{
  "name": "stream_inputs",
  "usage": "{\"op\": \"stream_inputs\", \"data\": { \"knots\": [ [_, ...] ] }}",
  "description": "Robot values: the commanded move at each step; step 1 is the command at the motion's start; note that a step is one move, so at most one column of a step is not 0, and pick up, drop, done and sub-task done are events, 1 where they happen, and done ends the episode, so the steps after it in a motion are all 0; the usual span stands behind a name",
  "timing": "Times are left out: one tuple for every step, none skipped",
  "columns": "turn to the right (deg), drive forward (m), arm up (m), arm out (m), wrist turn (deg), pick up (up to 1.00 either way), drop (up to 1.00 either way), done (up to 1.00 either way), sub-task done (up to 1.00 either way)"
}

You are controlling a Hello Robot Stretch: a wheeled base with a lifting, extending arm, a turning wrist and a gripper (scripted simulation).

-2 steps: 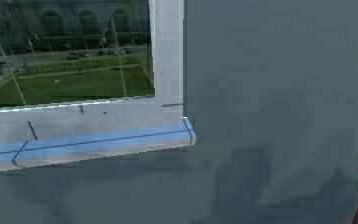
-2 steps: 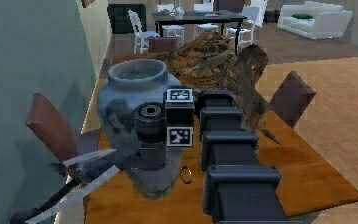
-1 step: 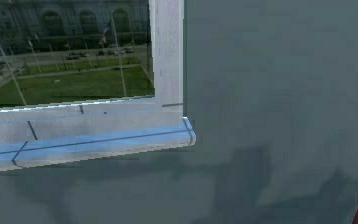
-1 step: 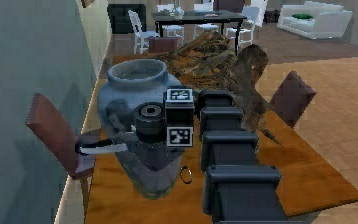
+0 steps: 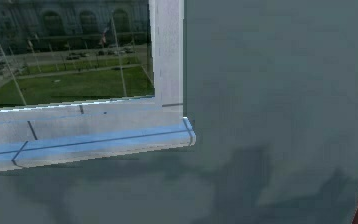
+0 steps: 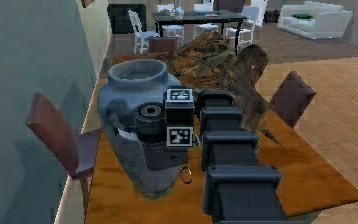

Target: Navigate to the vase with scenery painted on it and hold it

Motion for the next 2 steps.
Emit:
{"op": "stream_inputs", "data": {
  "knots": [
    [0.0,0.0,0.0,0.0,0.0,1.0,0.0,0.0,0.0],
    [0.0,0.0,0.0,0.0,0.0,0.0,0.0,1.0,0.0]
  ]
}}
